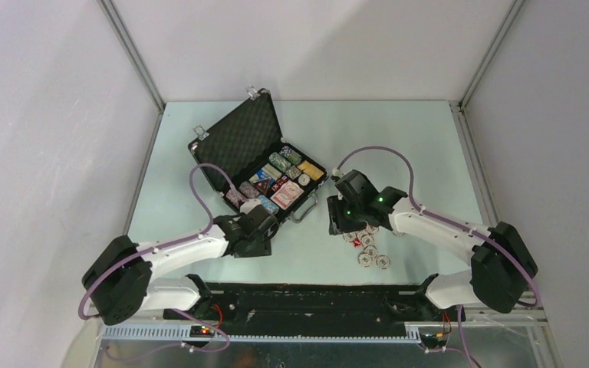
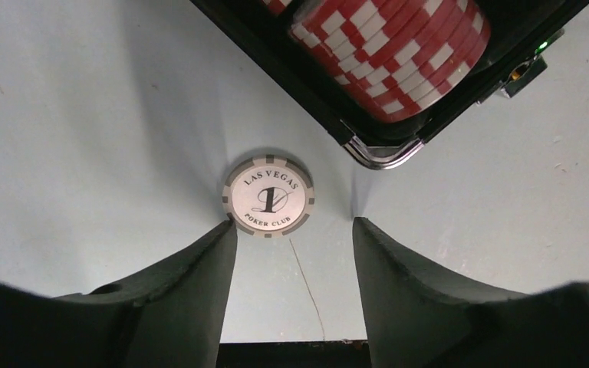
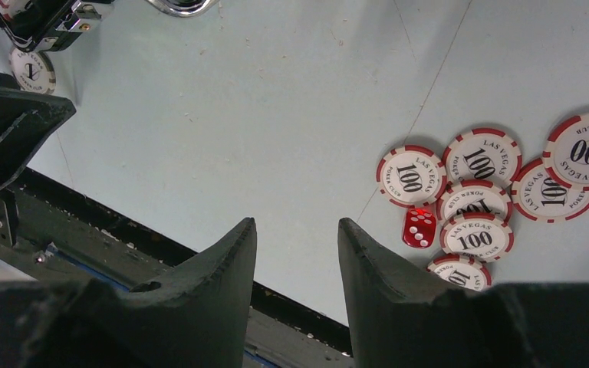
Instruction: Pack up texas hold em set
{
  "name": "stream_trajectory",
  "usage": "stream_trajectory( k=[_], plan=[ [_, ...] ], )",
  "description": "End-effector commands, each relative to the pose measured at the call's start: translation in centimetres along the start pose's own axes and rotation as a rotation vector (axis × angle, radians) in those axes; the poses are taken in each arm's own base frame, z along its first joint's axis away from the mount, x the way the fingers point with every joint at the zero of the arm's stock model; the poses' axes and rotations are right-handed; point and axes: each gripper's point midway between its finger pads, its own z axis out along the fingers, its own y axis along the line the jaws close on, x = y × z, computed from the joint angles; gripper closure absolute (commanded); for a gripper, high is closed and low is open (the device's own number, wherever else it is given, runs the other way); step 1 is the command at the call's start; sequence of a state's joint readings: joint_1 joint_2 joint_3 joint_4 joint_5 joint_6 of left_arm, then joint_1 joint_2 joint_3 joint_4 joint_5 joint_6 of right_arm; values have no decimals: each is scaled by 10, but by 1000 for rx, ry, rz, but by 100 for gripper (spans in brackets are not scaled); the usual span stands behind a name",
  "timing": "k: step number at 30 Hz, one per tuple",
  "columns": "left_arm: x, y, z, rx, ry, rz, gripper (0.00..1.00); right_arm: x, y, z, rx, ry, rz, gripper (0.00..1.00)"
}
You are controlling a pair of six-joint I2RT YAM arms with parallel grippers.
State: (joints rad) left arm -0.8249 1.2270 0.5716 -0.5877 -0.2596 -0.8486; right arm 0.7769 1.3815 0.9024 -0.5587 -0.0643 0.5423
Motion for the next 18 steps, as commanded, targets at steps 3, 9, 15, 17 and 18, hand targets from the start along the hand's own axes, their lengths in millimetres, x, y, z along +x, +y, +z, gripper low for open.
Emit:
stream_trajectory(
  k=[3, 9, 15, 17, 18],
  plan=[
    [6, 21, 8, -93, 4, -41, 36, -7, 3, -11, -22, -49, 7, 54],
    [2, 34, 12, -120, 1, -38, 43, -8, 8, -12, -50, -49, 15, 53],
    [3, 25, 14, -62, 6, -25, 55, -7, 7, -16, -45, -50, 24, 53],
    [4, 19, 14, -26, 13, -14, 58, -7, 6, -18, -42, -52, 26, 53],
    [6, 15, 14, -8, 20, 1, 58, -7, 6, -19, -41, -52, 28, 53]
  ],
)
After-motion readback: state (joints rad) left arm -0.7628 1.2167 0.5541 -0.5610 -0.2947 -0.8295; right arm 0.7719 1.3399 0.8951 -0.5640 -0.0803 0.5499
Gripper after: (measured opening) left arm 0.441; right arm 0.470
